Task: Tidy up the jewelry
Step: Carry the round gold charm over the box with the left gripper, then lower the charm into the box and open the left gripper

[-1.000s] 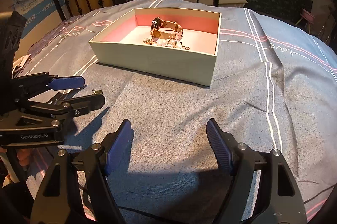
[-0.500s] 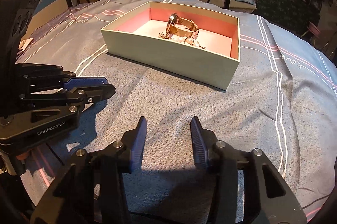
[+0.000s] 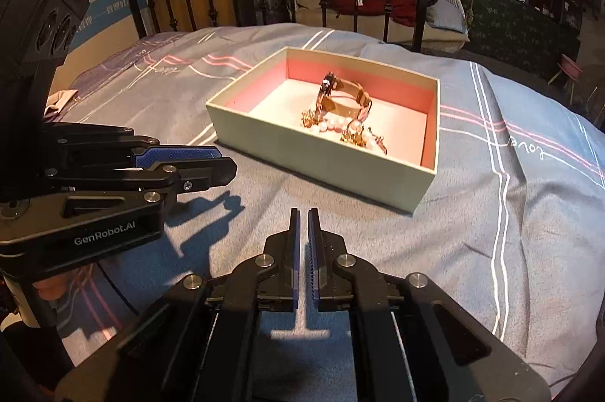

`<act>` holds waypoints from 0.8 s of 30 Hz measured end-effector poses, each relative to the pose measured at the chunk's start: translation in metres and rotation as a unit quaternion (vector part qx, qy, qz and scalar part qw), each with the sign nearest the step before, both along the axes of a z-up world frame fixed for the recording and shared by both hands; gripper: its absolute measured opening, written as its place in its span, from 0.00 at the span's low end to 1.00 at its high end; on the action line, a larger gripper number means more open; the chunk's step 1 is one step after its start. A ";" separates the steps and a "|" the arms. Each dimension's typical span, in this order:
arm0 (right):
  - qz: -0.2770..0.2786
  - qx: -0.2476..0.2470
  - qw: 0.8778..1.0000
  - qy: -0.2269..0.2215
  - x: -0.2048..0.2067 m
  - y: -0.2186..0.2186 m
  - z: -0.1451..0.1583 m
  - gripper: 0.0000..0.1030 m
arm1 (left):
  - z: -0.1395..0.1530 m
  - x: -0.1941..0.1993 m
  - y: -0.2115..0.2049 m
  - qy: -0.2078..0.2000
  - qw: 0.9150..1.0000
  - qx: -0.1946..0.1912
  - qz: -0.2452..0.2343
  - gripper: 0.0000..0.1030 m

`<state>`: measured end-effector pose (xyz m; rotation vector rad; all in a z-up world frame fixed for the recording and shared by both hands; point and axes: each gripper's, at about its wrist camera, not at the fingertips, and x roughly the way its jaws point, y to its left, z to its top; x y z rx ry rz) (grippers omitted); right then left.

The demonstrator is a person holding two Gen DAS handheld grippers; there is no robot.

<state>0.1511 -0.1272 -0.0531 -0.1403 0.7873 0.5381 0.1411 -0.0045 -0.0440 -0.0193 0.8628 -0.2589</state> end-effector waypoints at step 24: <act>-0.046 -0.003 0.998 0.031 0.103 0.010 -0.002 0.05 | 0.002 0.113 -0.007 0.037 0.999 0.003 0.038 0.14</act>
